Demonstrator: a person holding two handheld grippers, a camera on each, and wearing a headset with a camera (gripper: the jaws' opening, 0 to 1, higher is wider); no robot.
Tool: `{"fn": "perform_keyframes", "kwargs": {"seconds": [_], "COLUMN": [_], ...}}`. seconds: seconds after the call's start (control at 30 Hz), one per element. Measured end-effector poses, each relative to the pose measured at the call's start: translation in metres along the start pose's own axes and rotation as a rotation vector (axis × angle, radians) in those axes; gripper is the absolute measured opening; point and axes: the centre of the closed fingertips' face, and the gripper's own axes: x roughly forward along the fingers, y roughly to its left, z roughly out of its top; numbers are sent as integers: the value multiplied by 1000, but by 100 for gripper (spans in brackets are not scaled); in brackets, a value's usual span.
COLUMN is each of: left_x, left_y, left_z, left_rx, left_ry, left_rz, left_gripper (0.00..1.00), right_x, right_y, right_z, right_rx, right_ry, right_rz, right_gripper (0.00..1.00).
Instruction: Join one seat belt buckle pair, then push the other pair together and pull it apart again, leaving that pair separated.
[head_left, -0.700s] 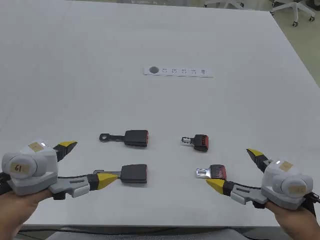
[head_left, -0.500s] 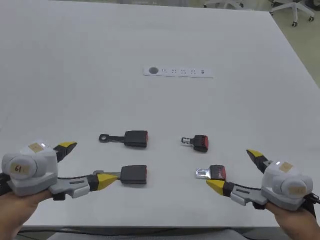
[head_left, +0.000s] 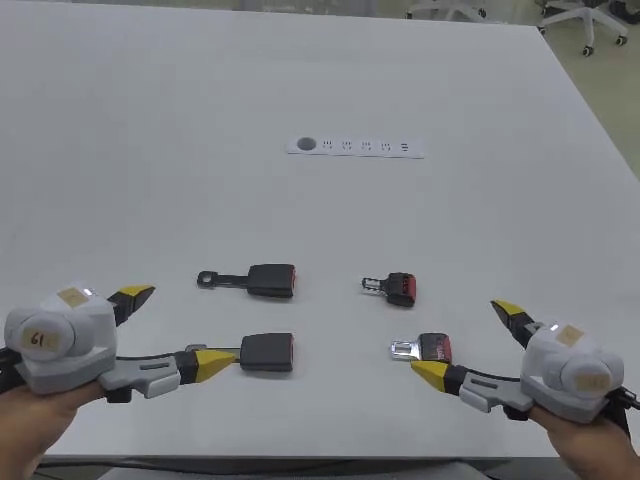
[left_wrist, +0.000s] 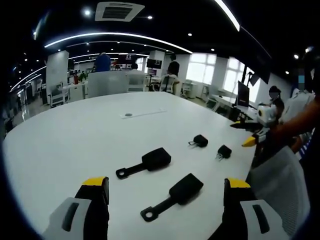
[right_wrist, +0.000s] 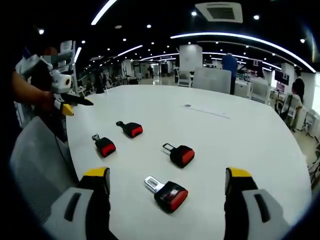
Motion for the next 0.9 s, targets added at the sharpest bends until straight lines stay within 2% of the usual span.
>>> {"fn": "perform_keyframes", "kwargs": {"seconds": [0.9], "left_x": [-1], "left_y": [0], "left_z": [2], "left_rx": [-1], "left_ry": [-8], "left_rz": [3], "left_gripper": [98], "right_x": [-3], "right_y": [-2], "right_z": [1], "right_rx": [0], "right_ry": [-4], "right_rz": [-3], "right_gripper": [97]}}
